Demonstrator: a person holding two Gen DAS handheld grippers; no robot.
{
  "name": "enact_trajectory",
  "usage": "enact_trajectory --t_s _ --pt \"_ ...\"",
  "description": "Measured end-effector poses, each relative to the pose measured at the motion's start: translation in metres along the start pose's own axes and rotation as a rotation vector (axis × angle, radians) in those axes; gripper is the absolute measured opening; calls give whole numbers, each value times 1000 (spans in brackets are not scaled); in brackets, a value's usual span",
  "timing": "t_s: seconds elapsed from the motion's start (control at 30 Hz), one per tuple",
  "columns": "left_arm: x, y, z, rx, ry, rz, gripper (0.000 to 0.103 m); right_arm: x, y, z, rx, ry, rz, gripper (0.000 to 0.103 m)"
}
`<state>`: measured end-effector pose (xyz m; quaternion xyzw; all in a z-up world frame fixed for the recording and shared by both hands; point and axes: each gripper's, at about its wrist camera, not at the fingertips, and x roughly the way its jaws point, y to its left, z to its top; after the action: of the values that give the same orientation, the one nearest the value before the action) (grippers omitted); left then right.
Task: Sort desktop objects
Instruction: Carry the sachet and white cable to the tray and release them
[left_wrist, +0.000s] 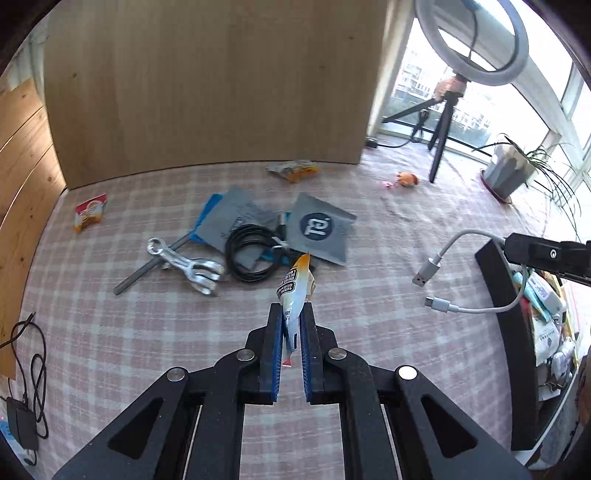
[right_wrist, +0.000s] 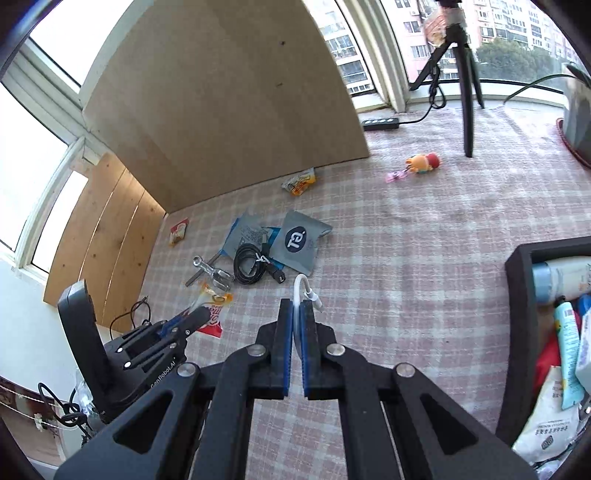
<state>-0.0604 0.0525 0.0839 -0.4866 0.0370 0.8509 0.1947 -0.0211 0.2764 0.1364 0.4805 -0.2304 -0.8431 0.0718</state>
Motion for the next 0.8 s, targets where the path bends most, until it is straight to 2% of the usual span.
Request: enact_trajectory --t_s 0.17,0.43,0.8 --pt "2 -60 10 87 11 -98 8 -50 -37 2 57 -84 -56 4" --pt "-8 -172 18 280 10 -225 8 -128 -114 -9 181 -204 -183 4" --pt "-30 -337 3 524 20 -409 8 -202 -197 -33 328 -299 -317 4"
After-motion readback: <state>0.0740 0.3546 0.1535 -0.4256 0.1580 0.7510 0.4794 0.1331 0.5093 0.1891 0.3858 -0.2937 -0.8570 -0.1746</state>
